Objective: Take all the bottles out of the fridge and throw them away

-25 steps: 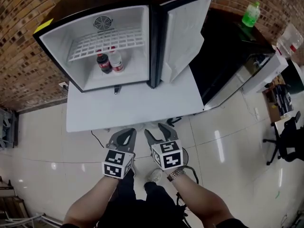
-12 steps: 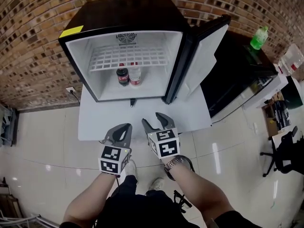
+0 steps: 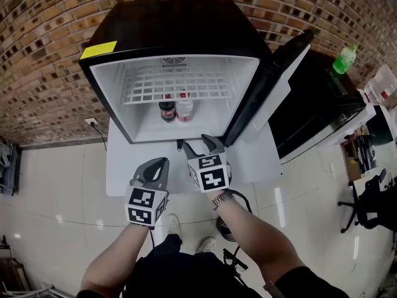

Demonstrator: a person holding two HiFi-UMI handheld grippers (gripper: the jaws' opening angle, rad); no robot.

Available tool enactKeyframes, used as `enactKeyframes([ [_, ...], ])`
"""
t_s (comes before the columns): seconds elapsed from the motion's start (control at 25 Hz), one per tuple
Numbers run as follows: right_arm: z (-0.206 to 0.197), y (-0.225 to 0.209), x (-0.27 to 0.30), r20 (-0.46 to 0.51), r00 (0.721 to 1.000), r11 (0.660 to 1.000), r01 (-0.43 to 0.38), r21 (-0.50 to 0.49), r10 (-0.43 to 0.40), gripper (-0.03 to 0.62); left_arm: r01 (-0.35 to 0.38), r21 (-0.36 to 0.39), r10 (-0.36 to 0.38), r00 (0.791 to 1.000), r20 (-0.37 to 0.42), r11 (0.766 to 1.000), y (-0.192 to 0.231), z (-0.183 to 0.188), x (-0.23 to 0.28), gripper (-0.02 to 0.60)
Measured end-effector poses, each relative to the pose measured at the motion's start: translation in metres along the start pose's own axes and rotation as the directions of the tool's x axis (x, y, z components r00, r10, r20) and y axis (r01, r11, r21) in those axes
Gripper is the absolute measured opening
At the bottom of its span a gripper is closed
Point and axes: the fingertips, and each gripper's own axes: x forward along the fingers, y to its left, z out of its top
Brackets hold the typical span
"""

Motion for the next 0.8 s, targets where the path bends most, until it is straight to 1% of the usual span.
enactKeyframes([
  [0.24,0.012,-0.01,0.044,-0.025,0.999,0.999,0.033,-0.012,-0.033,0.244,0.01,0.006,-0.01,1.0,-0.002,1.0,0.03,0.006,0.015,0.003],
  [0.28,0.013,-0.012,0.051,-0.03,0.999,0.999,0.037,-0.009,-0.037,0.267,0.012,0.007,-0.012,1.0,-0.004,1.0,0.035,0.006,0.018,0.003],
  [0.4,0.016,-0.015,0.069,-0.042,0.998,0.999,0.044,0.01,-0.043,0.272,0.019,0.013,-0.019,1.0,-0.014,1.0,0.047,0.005,0.026,0.003],
  [0.56,0.019,-0.026,0.092,-0.06,0.996,0.998,0.064,0.015,-0.063,0.276,0.03,0.021,-0.029,0.999,-0.012,0.999,0.059,0.007,0.035,0.003],
  [0.6,0.018,-0.029,0.098,-0.065,0.996,0.997,0.07,0.014,-0.069,0.298,0.032,0.023,-0.032,0.999,-0.014,0.999,0.062,0.006,0.037,0.003],
  [0.8,0.023,-0.036,0.119,-0.071,0.995,0.997,0.074,0.012,-0.073,0.299,0.042,0.024,-0.042,0.999,-0.031,0.999,0.072,0.002,0.044,0.003],
])
